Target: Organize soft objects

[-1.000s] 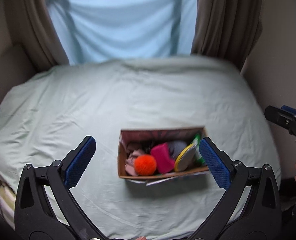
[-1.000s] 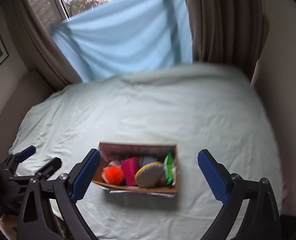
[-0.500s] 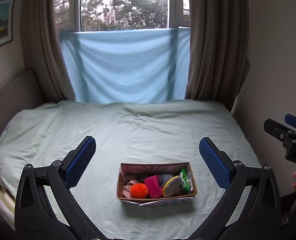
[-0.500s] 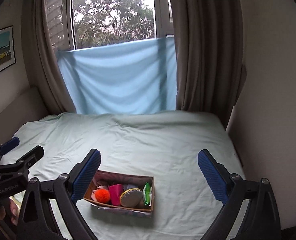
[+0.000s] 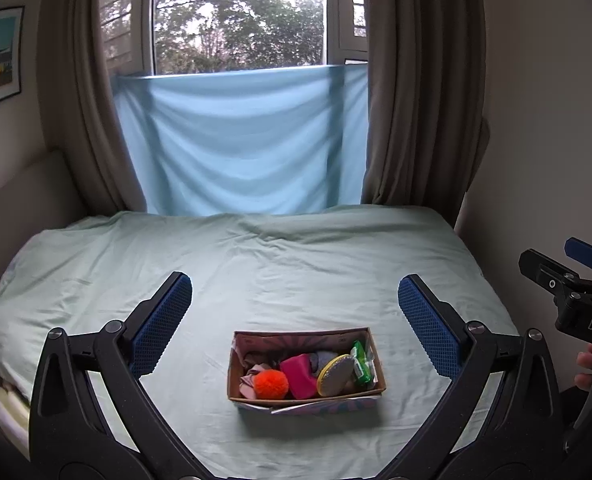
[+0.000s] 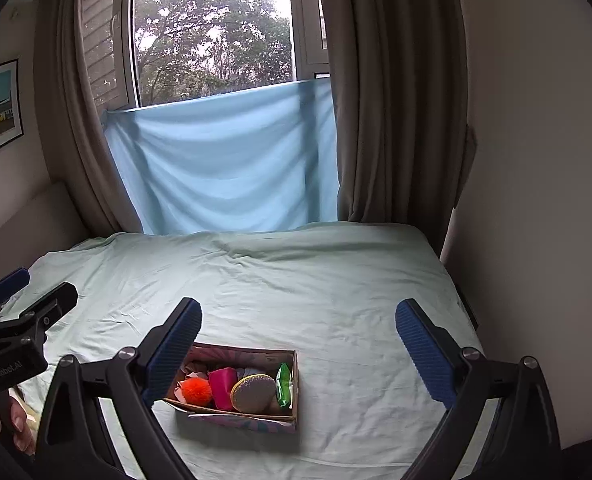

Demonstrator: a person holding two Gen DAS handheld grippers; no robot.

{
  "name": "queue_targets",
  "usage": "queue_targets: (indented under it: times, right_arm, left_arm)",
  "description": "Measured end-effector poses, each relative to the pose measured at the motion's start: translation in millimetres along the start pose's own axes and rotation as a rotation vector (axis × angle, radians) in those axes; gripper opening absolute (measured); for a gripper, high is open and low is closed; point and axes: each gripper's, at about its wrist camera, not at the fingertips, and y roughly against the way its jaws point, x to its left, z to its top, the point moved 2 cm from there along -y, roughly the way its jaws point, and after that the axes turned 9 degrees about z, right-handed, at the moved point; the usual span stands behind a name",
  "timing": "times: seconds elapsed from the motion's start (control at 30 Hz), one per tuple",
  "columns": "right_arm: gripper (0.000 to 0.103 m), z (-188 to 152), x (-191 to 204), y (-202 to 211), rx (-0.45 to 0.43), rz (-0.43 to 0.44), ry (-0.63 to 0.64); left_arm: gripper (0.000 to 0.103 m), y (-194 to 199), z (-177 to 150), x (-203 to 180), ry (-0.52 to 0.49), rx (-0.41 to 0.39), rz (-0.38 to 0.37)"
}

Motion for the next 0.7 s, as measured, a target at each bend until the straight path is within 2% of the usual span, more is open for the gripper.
queue_targets:
  times: [0.7]
  right_arm:
    - [0.097,3.9,2.4,15.0,-0.038,-0.032,0.025]
  left_arm:
    - [0.103,4.5,-4.5,-10.0,-0.011,-0.044,0.026]
